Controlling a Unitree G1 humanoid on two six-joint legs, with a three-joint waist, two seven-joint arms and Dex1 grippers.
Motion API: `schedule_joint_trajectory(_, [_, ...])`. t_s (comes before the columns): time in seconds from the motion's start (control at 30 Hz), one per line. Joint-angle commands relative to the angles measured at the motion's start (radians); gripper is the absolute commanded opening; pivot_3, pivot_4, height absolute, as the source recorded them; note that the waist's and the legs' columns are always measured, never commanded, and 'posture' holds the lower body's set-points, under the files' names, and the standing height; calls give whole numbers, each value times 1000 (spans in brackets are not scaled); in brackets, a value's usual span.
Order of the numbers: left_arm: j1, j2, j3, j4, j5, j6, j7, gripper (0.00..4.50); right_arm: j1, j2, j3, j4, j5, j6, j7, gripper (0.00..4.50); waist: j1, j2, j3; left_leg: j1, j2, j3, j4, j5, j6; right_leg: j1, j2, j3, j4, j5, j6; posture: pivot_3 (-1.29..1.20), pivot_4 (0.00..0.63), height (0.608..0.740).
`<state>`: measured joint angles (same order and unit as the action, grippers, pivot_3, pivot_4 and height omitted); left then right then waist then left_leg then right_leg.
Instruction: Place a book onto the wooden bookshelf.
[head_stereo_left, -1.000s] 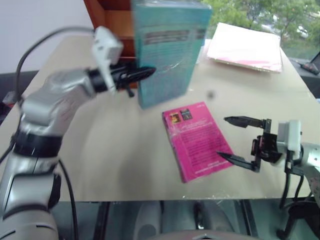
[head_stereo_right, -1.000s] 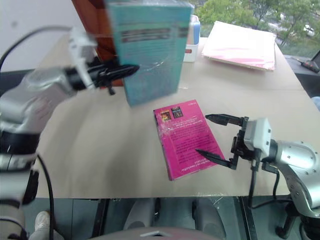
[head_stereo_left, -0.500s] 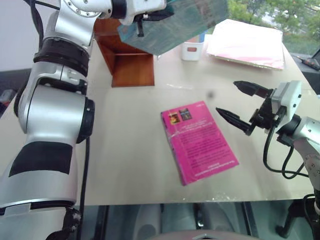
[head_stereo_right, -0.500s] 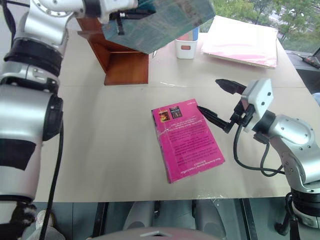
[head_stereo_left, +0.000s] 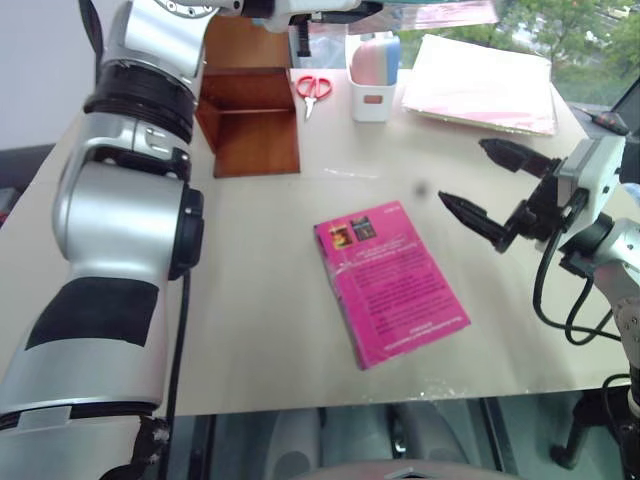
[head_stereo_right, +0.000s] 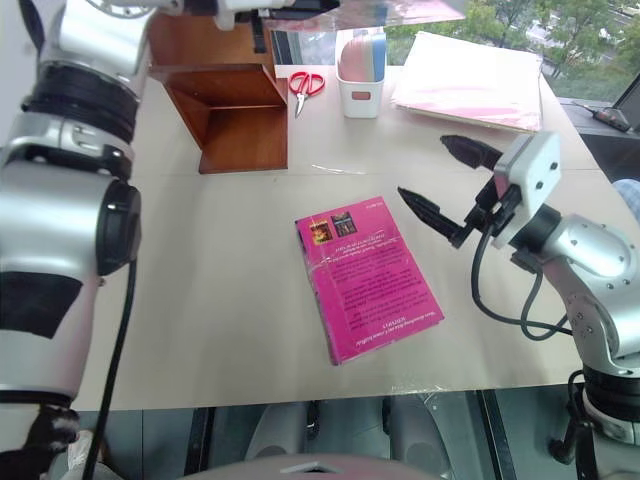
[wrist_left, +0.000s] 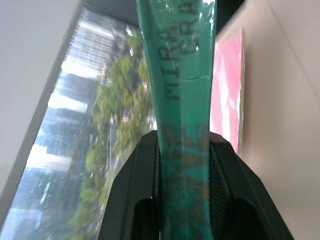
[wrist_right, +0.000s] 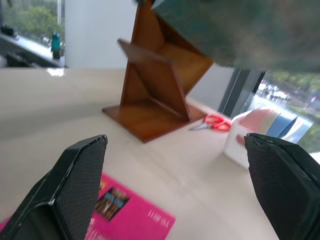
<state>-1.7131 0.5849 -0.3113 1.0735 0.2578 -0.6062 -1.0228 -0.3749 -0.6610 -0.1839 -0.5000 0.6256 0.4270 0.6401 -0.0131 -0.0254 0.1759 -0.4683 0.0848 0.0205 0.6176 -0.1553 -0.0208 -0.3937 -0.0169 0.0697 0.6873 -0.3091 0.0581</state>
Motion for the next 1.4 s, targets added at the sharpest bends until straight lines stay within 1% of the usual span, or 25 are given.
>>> schedule_joint_trajectory(0.03, [-59, 49, -48, 12, 121, 76, 55, 1132, -63, 6, -23, 43, -14, -16, -21, 4500, 0, 0, 0, 0, 0, 0, 0, 0, 0, 0, 0, 0, 1, 0, 0, 0, 150, 740])
schedule_joint_trajectory(0.2, [-50, 73, -88, 46, 208, 174, 72, 1132, -167, -5, -23, 141, -64, -31, -27, 4500, 1, 0, 0, 0, 0, 0, 2, 0, 0, -2, 0, 0, 6, 0, 0, 0, 150, 740])
schedule_joint_trajectory(0.33, [-25, 74, -116, 114, 269, 211, 141, 1132, -205, -31, -26, 182, -81, -40, 14, 4500, 2, 0, 0, 1, 0, 0, 2, 0, 0, -2, 0, 0, 7, 0, 0, 0, 150, 740])
schedule_joint_trajectory(0.57, [21, 80, -130, 221, 322, 263, 265, 1132, -172, -118, -60, 186, -51, -1, 111, 4500, 2, 0, 0, 0, 0, 0, 2, 0, 0, -3, 0, 0, 7, 0, 0, 0, 150, 740])
schedule_joint_trajectory(0.77, [42, 89, -128, 239, 338, 267, 289, 1132, -163, -117, -82, 161, -30, -10, 129, 4500, -2, 1, 0, 2, 0, 0, 3, 0, 0, -2, 0, 1, 10, 0, 0, 0, 150, 740])
schedule_joint_trajectory(0.87, [57, 95, -122, 244, 333, 272, 269, 1132, -159, -115, -93, 149, -23, -14, 122, 4500, -2, 1, 0, 2, 0, 0, 4, 1, 0, -2, 0, 1, 11, 0, 0, 0, 150, 740])
schedule_joint_trajectory(0.97, [59, 103, -109, 243, 321, 283, 248, 1959, -165, -108, -106, 142, -7, -23, 121, 4500, -3, 1, 0, 2, 0, 0, 5, 1, 0, -2, 0, 1, 11, 0, 0, 0, 150, 740])
schedule_joint_trajectory(1.0, [58, 106, -106, 240, 319, 279, 255, 2377, -168, -105, -109, 142, -2, -28, 124, 4500, -4, 1, 0, 2, 0, 0, 5, 1, 0, -2, 0, 1, 11, 0, 0, 0, 150, 740])
schedule_joint_trajectory(1.1, [49, 122, -84, 220, 303, 244, 298, 3819, -172, -98, -113, 144, 4, -53, 133, 4500, -1, 1, 0, 2, 0, 0, 5, 1, 0, -2, 0, 1, 11, 0, 0, 0, 150, 740])
schedule_joint_trajectory(1.13, [47, 130, -73, 212, 290, 235, 295, 4215, -169, -98, -114, 143, 5, -61, 137, 4500, 0, 1, 0, 2, 0, 0, 5, 1, 0, -2, 0, 1, 11, 0, 0, 0, 150, 740])
schedule_joint_trajectory(1.17, [45, 140, -63, 200, 280, 218, 291, 4457, -165, -97, -116, 141, 6, -70, 142, 4500, 1, 1, 0, 1, 0, 0, 5, 1, 0, -2, 0, 1, 10, 0, 0, 0, 150, 740])
schedule_joint_trajectory(1.23, [53, 169, -16, 162, 226, 167, 245, 4457, -148, -96, -125, 128, 19, -77, 154, 4500, 2, 1, 0, 1, 0, 0, 5, 1, 0, -2, 0, 1, 10, 0, 0, 0, 150, 740])
schedule_joint_trajectory(1.3, [78, 194, 61, 105, 125, 123, 170, 4457, -126, -99, -137, 117, 32, -74, 159, 4500, 2, 1, 0, 1, 0, 0, 5, 1, 0, -2, 0, 1, 9, 0, 0, 0, 150, 740])
schedule_joint_trajectory(1.33, [94, 199, 96, 75, 72, 125, 117, 4457, -114, -102, -143, 114, 40, -72, 163, 4500, 4, 1, 0, 1, 0, 0, 5, 1, -1, -2, 0, 1, 9, 0, 0, 0, 150, 740])
schedule_joint_trajectory(1.4, [175, 204, 192, -79, -98, 211, -41, 4457, -75, -107, -154, 103, 51, -59, 169, 4500, 4, 1, 0, 1, 0, 1, 5, 2, -3, -1, -1, 1, 9, 0, 0, 0, 150, 740])
